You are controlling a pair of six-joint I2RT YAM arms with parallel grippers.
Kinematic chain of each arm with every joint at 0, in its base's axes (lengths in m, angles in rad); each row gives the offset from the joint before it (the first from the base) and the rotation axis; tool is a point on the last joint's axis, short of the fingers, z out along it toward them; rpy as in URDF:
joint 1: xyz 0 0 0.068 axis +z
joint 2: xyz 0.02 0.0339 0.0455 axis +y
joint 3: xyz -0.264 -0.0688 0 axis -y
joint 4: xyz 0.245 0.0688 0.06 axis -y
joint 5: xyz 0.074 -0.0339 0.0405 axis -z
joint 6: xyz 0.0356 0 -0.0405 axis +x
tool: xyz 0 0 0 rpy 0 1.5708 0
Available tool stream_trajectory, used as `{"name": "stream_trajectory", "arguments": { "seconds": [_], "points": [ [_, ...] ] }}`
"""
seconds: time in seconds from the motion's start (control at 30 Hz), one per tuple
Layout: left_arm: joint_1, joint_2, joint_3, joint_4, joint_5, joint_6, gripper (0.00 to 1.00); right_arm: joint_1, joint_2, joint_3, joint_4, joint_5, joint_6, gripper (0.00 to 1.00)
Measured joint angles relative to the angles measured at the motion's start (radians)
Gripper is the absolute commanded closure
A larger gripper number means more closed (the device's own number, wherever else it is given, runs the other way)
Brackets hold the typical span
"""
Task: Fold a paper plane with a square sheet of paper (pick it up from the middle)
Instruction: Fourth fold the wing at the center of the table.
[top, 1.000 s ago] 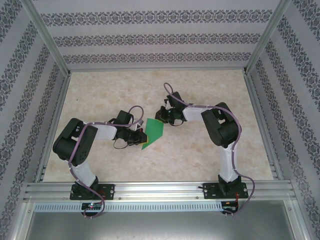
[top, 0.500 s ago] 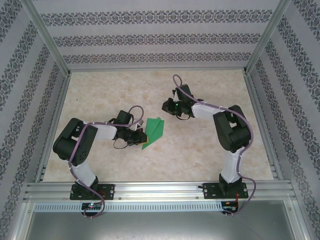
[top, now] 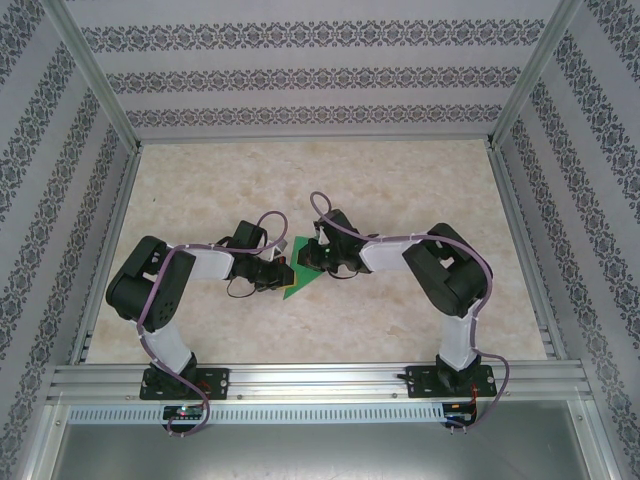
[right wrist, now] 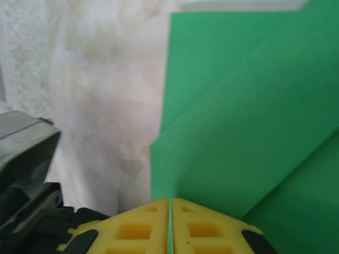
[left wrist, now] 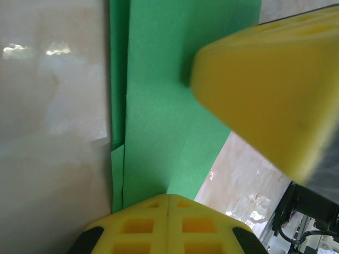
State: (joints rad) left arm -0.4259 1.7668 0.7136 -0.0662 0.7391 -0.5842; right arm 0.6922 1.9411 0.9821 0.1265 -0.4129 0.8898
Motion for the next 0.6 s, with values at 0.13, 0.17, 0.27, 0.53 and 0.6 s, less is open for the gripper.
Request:
{"name": "stream_trajectory", "arguments": {
  "seconds": [0.13, 0.17, 0.27, 0.53, 0.6],
  "points": [
    [0.0, 0.002, 0.001, -0.001, 0.001, 0.0, 1.0, -0.003, 0.02, -0.007, 0.035, -0.002, 0.015, 0.9],
    [0.0, 0.002, 0.001, -0.001, 0.001, 0.0, 1.0, -0.006, 0.02, -0.007, 0.036, -0.002, 0.018, 0.9],
    [0.0, 0.002, 0.0, -0.001, 0.0, 0.0, 1.0, -0.012, 0.02, -0.007, 0.034, -0.002, 0.018, 0.9],
    [0.0, 0.002, 0.0, 0.0, 0.0, 0.0, 1.0, -0.062, 0.02, 0.0, 0.015, -0.007, -0.002, 0.9],
    [0.0, 0.002, 0.0, 0.0, 0.0, 0.0, 1.0, -0.085, 0.02, 0.003, 0.008, -0.007, -0.01, 0.9]
  ]
}}
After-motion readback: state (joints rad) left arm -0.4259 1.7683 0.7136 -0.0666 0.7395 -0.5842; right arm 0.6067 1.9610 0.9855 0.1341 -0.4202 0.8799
